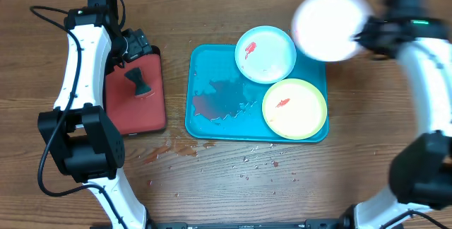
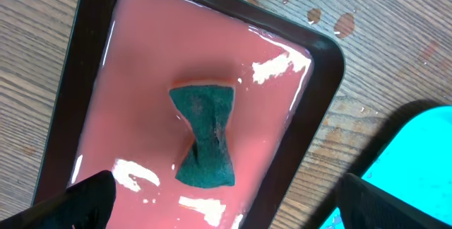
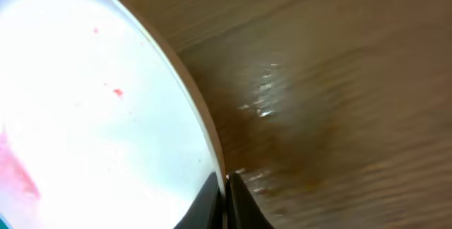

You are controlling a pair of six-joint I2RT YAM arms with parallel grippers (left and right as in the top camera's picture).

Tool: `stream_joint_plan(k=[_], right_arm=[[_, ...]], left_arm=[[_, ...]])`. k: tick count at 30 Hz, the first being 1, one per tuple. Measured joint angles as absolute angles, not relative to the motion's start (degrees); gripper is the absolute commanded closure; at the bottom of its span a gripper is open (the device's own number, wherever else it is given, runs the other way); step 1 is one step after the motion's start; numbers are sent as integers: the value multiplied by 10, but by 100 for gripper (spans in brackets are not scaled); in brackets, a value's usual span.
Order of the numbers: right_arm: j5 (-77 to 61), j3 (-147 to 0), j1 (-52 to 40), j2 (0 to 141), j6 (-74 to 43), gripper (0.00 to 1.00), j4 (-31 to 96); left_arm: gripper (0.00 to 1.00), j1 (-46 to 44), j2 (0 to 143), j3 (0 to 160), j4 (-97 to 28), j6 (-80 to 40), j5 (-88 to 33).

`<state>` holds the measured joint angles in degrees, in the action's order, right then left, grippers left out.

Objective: Clean dirty plates on tray and stack at the side
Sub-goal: 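Carry the white plate right and set it on the table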

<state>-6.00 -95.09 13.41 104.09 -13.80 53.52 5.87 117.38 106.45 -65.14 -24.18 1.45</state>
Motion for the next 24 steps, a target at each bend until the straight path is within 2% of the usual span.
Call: stream_joint_plan(k=[3,9,19,24], right_arm=[[-129,-950,235,1055,-143,96,532],[-179,-942,320,1113,-146,96,525],[-166,-940,333,1195,-148,96,515],[-152,-937,325,1209,-149,88,516]], left_arm=[[0,59,1174,1065,-651,-242,15],[0,59,1174,1065,-651,-242,15],[0,59,1174,1065,-651,-242,15],[0,59,1174,1065,-651,-242,15]])
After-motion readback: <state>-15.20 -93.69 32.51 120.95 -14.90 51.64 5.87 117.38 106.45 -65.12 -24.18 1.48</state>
